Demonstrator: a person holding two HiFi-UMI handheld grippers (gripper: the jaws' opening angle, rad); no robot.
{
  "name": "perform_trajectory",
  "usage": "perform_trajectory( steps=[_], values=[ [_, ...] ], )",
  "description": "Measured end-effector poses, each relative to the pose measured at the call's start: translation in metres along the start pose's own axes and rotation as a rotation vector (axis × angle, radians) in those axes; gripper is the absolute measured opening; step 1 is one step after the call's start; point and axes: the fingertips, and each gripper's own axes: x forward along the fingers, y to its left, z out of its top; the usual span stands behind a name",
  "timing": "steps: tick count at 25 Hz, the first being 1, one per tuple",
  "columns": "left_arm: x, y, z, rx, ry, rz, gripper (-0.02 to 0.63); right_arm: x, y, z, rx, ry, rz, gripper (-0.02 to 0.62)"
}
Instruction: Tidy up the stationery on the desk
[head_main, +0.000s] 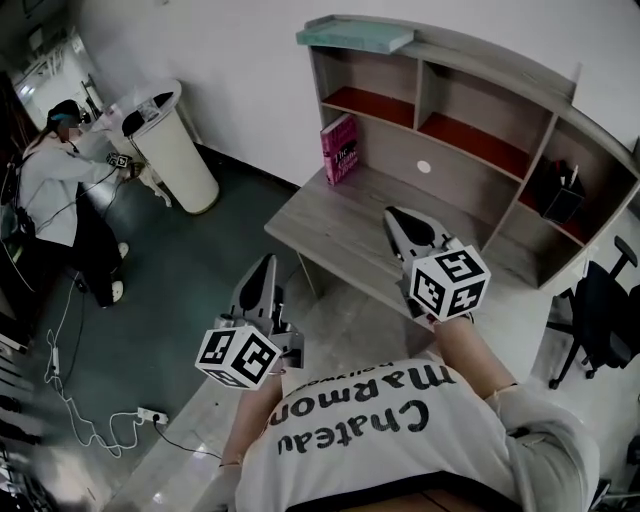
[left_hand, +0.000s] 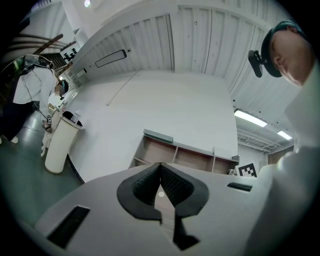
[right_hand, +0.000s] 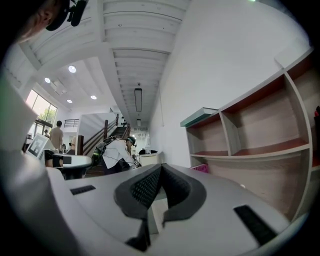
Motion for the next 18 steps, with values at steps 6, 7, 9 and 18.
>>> perform_trajectory(
  steps=[6,7,9,18],
  values=[
    [0.018,0.014,-0.022,-0.012,0.073,-0.001,0.015,0.012,-0.008,-0.034,0.047,0.067,-0.009,0.012],
    [0.023,0.015,-0.025,-0.015,0.085,-0.011,0.015,0.013,-0.01,-0.038,0.056,0.076,-0.014,0.012],
    [0.034,0.015,-0.03,-0.019,0.106,-0.037,0.015,0.016,-0.016,-0.044,0.069,0.087,-0.029,0.012],
    [0.092,0.047,-0.037,-0.054,0.147,-0.145,0.016,0.056,-0.042,-0.05,0.071,0.104,-0.12,0.012]
  ],
)
